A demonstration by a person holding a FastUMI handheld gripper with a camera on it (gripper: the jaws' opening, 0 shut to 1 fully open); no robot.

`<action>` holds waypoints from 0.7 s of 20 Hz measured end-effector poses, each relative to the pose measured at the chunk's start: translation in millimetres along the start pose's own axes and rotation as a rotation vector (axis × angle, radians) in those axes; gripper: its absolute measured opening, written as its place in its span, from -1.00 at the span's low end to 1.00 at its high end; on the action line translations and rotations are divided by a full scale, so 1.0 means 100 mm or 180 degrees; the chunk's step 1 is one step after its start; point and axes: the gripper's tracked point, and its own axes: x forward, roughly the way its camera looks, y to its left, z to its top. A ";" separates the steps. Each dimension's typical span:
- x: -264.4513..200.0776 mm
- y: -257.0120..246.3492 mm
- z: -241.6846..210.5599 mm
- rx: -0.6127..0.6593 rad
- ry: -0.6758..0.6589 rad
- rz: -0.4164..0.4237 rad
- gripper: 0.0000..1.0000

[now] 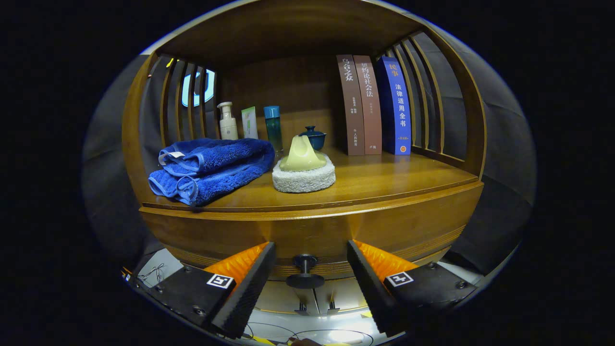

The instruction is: Pull open the drawer, take out the items inside it, and place them on the countertop above the cabinet.

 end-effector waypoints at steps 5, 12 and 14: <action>-0.05 0.01 0.04 -0.0019 0.0039 0.0002 0.98; -0.65 0.14 0.60 -0.0012 -0.0249 0.0128 0.99; -0.98 0.22 0.91 -0.0021 -0.0432 0.0218 0.99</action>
